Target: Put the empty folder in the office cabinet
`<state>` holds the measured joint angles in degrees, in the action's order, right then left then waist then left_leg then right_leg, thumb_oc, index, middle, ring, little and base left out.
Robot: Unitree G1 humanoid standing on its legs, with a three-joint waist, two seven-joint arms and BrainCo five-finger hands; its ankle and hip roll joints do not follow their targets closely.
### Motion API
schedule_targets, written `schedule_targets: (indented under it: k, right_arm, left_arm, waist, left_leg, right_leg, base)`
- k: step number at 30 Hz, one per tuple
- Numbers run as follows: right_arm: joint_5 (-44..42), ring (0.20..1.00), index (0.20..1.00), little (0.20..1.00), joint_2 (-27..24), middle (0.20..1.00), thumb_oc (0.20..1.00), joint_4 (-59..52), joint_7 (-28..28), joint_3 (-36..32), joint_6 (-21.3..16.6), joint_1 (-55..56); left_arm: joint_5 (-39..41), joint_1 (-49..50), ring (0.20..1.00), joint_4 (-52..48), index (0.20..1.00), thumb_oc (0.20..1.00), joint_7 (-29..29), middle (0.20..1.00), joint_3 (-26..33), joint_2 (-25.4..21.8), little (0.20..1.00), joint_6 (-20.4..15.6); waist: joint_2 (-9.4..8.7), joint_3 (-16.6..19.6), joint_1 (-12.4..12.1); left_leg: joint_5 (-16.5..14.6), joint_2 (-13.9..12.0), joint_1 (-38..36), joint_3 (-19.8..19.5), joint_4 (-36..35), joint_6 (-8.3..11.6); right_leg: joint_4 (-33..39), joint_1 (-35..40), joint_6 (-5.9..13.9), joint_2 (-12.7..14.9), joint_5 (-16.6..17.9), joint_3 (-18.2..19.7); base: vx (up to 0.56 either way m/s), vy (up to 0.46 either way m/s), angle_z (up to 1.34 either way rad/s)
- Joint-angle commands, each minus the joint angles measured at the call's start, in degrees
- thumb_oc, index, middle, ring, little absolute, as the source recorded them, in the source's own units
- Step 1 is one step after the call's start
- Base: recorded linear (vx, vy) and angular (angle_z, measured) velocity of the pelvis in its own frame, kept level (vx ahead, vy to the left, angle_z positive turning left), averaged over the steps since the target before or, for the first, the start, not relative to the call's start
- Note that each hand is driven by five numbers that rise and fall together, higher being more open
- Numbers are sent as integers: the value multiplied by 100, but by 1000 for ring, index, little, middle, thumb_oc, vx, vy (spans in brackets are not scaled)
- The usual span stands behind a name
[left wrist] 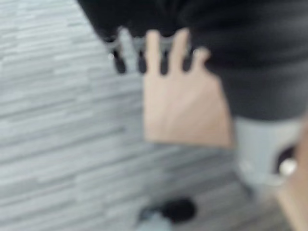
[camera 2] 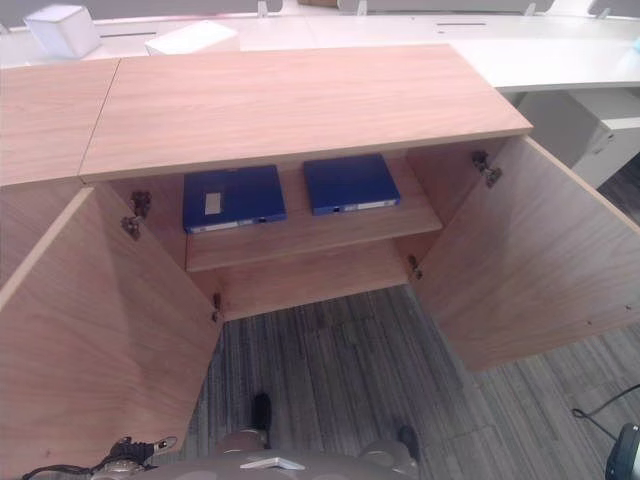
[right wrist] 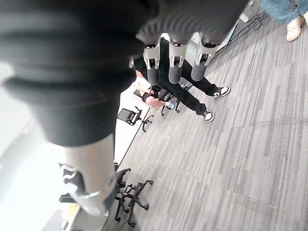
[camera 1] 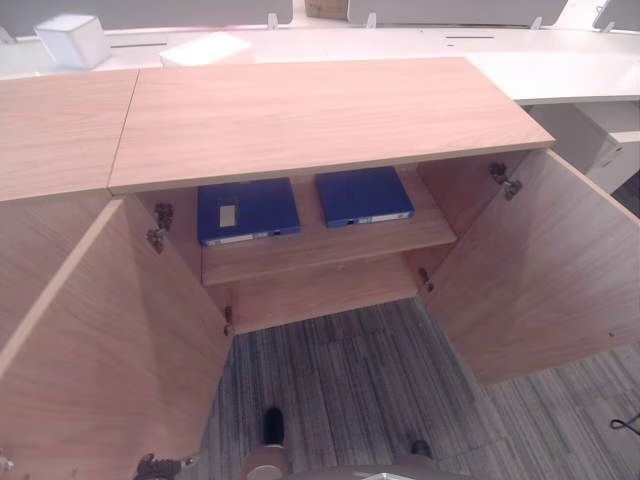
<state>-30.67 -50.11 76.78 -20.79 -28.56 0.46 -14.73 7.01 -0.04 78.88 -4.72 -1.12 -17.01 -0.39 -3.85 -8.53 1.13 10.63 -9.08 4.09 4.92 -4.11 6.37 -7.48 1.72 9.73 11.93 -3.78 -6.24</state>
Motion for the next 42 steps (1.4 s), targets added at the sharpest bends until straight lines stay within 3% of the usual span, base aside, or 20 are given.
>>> schedule_targets:
  k: [1,3,5,6,7,8,12,18,20,26,33,37,42]
  right_arm:
    - [-288,1000,1000,1000,92,1000,1000,92,-82,479,-421,-173]
    - [-447,1000,1000,1000,88,1000,1000,20,53,701,-455,-314]
    - [-636,1000,1000,1000,245,1000,1000,-268,310,857,-551,-351]
    - [-692,1000,1000,1000,272,1000,1000,-355,414,881,-564,-332]
    - [-692,1000,1000,1000,272,1000,1000,-355,414,881,-564,-332]
    - [-812,1000,1000,1000,333,1000,1000,-423,641,966,-601,-322]
    - [-1202,1000,1000,1000,535,1000,1000,-488,1058,899,-660,-176]
    - [-1480,1000,1000,1000,523,1000,1000,-392,1560,968,-566,-170]
    - [-1962,1000,1000,1000,527,1000,1000,-436,1811,884,-575,-265]
    - [-2852,1000,1000,1000,486,1000,1000,-264,1854,429,-721,-452]
    - [-2991,1000,1000,1000,392,1000,1000,-87,1709,256,-884,-597]
    - [-2422,1000,1000,1000,368,1000,1000,-107,1836,1042,-761,-1084]
    - [-1537,1000,1000,1000,720,1000,1000,-413,2104,2414,-514,-1752]
  left_arm:
    - [362,83,1000,72,1000,1000,-140,1000,-111,-45,1000,93]
    - [384,14,1000,8,1000,1000,-158,1000,-171,89,1000,64]
    - [347,11,1000,-114,1000,1000,-126,1000,-219,156,1000,60]
    - [331,43,1000,-147,1000,1000,-99,1000,-235,190,1000,67]
    - [331,43,1000,-147,1000,1000,-99,1000,-235,190,1000,67]
    - [263,137,1000,-136,1000,1000,-33,1000,-275,292,1000,103]
    - [102,167,1000,-121,1000,1000,14,1000,-425,290,1000,129]
    - [9,414,1000,-391,1000,1000,238,1000,-627,291,1000,114]
    - [16,557,1000,-574,1000,1000,367,1000,-713,268,1000,120]
    - [-42,599,1000,-434,1000,1000,312,1000,-750,220,1000,130]
    - [-269,578,1000,-170,1000,1000,171,1000,-714,173,1000,128]
    - [-523,567,1000,-95,1000,1000,146,1000,-733,41,1000,145]
    - [-585,530,1000,-187,1000,1000,185,1000,-803,-45,1000,118]
  waist:
    - [126,318,-39]
    - [119,220,1]
    - [50,174,19]
    - [66,192,38]
    - [66,192,38]
    - [212,269,100]
    - [286,342,185]
    - [453,449,104]
    - [525,464,59]
    - [544,498,-7]
    - [490,564,-81]
    - [413,629,-252]
    - [369,663,-396]
  left_leg:
    - [-320,-781,-117,-69,-7,226]
    - [-506,-587,30,-35,524,26]
    - [-1121,-46,47,-46,1083,-228]
    - [-1297,160,36,-5,1138,-312]
    - [-1297,160,36,-5,1138,-312]
    - [-1463,415,-205,275,898,-482]
    - [-1350,468,-217,254,793,-433]
    - [-1176,594,-604,204,121,-409]
    - [-1126,603,-676,194,-69,-400]
    - [-1195,637,-695,115,-89,-395]
    - [-1257,659,-746,79,-89,-403]
    - [-1259,662,-795,91,-89,-388]
    - [-1231,653,-835,57,-89,-368]
  right_leg:
    - [804,23,-52,-431,39,206]
    - [759,-63,-231,-504,77,171]
    - [738,-153,-328,-497,151,210]
    - [738,-188,-331,-518,162,218]
    - [738,-188,-331,-518,162,218]
    - [774,-155,-338,-694,122,201]
    - [862,-111,-358,-703,168,76]
    - [1037,38,-328,-718,213,33]
    - [1102,59,-295,-696,229,-2]
    - [1192,118,-231,-641,254,-71]
    - [1227,160,-190,-597,260,-103]
    - [1248,197,-173,-563,285,-131]
    - [1248,254,-194,-557,282,-181]
  base:
    - [-106,-285,-14]
    - [-172,-340,-21]
    - [-115,-182,-6]
    - [-49,-83,-9]
    - [0,0,0]
    - [21,-7,8]
    - [44,-6,18]
    - [82,69,24]
    - [37,82,-1]
    - [25,65,0]
    - [8,18,4]
    - [-3,-9,-6]
    - [-9,-6,7]
